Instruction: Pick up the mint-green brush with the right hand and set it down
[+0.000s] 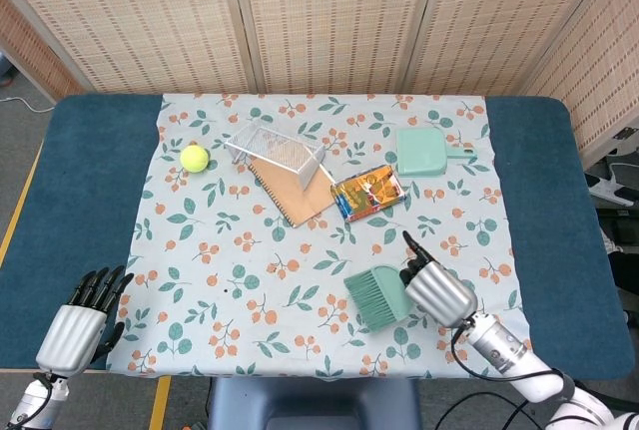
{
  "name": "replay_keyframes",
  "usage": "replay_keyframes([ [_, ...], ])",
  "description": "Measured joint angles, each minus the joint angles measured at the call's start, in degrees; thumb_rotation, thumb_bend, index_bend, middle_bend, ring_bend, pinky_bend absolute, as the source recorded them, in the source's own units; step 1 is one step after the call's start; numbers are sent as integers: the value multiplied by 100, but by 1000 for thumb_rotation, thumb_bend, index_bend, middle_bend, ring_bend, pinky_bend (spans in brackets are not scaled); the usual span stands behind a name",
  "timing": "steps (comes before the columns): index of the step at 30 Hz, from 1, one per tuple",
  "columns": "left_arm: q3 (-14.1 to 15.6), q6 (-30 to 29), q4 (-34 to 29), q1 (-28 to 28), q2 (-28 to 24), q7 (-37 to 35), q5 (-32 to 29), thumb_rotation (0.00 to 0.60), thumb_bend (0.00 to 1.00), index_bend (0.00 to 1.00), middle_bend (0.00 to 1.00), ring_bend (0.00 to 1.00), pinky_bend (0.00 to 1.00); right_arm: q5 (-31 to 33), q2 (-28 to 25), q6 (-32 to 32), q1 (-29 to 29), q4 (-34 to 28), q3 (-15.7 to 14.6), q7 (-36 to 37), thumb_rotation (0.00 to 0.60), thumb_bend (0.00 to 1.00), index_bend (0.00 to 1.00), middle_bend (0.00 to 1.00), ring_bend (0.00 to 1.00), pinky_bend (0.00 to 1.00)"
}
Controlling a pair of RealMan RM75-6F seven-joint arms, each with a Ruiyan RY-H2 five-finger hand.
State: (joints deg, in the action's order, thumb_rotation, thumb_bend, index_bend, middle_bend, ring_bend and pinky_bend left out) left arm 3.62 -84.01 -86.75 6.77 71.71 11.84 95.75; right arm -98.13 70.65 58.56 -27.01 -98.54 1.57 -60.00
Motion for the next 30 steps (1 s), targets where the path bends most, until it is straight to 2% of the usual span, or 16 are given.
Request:
replay_keyframes([
  [6,-5,-1,12,2,-7,-33,-11,600,426,0,0,0,90,683,116,-862,-376,-506,163,-1401,600,466,954,795,551,0],
  [13,-17,-26,14,-5,-15,-58,-20,600,425,0,0,0,89,1565,515,-1181,-709,-597,298,-2438,600,466,954,795,551,0],
  [20,-35,0,34,-1,-7,-38,-67,600,426,0,0,0,90,2023,648,-1184,-870,-488,306,-3074,600,466,954,795,551,0],
  [26,-53,18,44,10,17,-17,-94,600,424,0,0,0,89,3050,734,-951,-1079,-293,240,-3936,600,467,954,795,551,0],
  [30,-58,59,46,18,34,27,-128,600,425,0,0,0,89,3603,750,-722,-1286,-111,62,-4293,600,467,954,795,551,0],
])
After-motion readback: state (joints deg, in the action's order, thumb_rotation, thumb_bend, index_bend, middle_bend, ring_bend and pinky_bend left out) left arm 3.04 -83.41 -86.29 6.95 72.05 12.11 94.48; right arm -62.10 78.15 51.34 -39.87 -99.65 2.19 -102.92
